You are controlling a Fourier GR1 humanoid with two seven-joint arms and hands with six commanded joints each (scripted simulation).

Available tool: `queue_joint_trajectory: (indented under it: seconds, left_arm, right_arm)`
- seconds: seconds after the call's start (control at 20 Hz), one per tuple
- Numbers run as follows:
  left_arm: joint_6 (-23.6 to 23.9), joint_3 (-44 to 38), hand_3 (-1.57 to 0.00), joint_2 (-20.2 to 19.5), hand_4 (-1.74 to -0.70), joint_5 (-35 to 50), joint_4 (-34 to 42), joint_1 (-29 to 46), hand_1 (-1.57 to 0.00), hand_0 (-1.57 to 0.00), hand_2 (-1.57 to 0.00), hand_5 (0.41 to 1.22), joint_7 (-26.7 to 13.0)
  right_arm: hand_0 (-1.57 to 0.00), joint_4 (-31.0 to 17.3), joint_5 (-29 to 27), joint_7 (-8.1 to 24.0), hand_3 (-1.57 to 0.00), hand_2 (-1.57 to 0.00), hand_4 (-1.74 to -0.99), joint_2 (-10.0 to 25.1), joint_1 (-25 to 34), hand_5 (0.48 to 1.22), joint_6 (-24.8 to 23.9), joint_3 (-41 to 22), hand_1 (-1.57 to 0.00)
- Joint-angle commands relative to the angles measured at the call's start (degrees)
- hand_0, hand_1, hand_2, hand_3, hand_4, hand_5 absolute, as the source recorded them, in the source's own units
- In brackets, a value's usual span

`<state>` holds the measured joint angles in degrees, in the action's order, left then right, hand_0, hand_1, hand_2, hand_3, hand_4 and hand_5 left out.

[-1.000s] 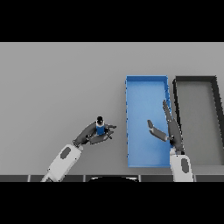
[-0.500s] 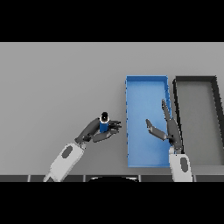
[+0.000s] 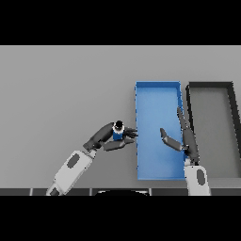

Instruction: Pick up the blue pipe and place it into the blue bin.

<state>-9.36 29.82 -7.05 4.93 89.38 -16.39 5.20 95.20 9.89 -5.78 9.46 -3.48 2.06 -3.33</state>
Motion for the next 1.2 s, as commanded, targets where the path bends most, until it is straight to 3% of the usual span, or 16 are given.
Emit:
queue_joint_trajectory:
  seconds: [0.0, 0.2, 0.3, 0.45, 0.55, 0.7, 0.85, 0.95, 1.05, 1.15]
  left_arm:
    - [-0.3, 0.2, -1.57, 0.0, -1.47, -0.4, 0.1, 0.3, -1.57, -1.57, -1.57, 1.220, -0.3]
    - [-0.6, -0.3, -1.57, 1.4, -1.47, -1.6, -1.4, 0.2, -1.57, -1.57, -1.57, 1.220, -1.1]
    - [-1.2, -0.7, -1.57, 0.9, -1.47, -1.8, -0.6, 0.7, -1.57, -1.57, -1.57, 1.220, -0.3]
    - [-1.9, -1.3, -1.57, 1.6, -1.47, -2.4, -1.4, 0.1, -1.57, -1.57, -1.57, 1.220, -0.4]
    - [-2.2, -0.7, -1.57, 2.2, -1.47, -3.2, -1.0, 1.0, -1.57, -1.57, -1.57, 1.221, -0.4]
    - [-3.3, -1.6, -1.57, 2.6, -1.47, -2.6, -0.4, 0.5, -1.57, -1.57, -1.57, 1.221, -1.2]
    - [-3.3, -1.7, -1.57, 3.4, -1.47, -3.4, 0.2, 0.8, -1.57, -1.57, -1.57, 1.221, -2.4]
    - [-3.9, -2.0, -1.57, 3.5, -1.47, -3.9, -0.1, 1.1, -1.57, -1.57, -1.57, 1.221, -2.3]
    - [-4.4, -2.2, -1.57, 3.3, -1.47, -4.6, 0.0, 1.5, -1.57, -1.57, -1.57, 1.221, -1.6]
    - [-4.8, -3.1, -1.57, 3.2, -1.47, -4.7, 0.2, 1.2, -1.57, -1.57, -1.57, 1.221, -2.0]
  right_arm:
    - [0.00, -0.1, 0.2, 0.0, 0.00, 0.00, -1.151, -0.1, 0.0, 0.643, -0.1, -0.2, 0.00]
    - [0.00, 2.9, 2.7, -0.3, 0.00, 0.00, -1.138, -2.3, -4.2, 0.643, -3.2, -1.4, 0.00]
    - [0.00, 5.4, 4.1, 0.2, 0.00, 0.00, -1.188, -3.7, -7.0, 0.643, -5.2, -1.9, 0.00]
    - [0.00, 7.3, 4.5, 0.2, 0.00, -0.02, -1.187, -4.6, -8.2, 0.642, -5.8, -2.4, 0.00]
    - [0.00, 10.4, -4.4, -2.8, 0.00, -0.07, -1.198, -4.4, -8.2, 0.641, -0.1, -1.7, -0.01]
    - [0.00, 15.4, -15.7, 4.4, 0.00, -0.12, -1.215, 0.3, -5.6, 0.607, 9.2, -1.7, -0.03]
    - [0.00, 19.3, -23.6, 12.2, 0.00, -0.11, -1.237, 4.8, 0.9, 0.577, 14.0, -2.3, -0.01]
    - [0.00, 20.1, -25.2, 16.5, 0.00, -0.10, -1.255, 5.8, 5.3, 0.560, 15.1, -4.0, -0.01]
    - [0.00, 21.5, -25.1, 19.0, 0.00, -0.09, -1.270, 7.9, 8.6, 0.558, 16.6, -5.6, -0.01]
    - [0.00, 21.9, -24.3, 21.4, 0.00, -0.07, -1.291, 7.7, 11.6, 0.558, 17.7, -8.4, 0.00]
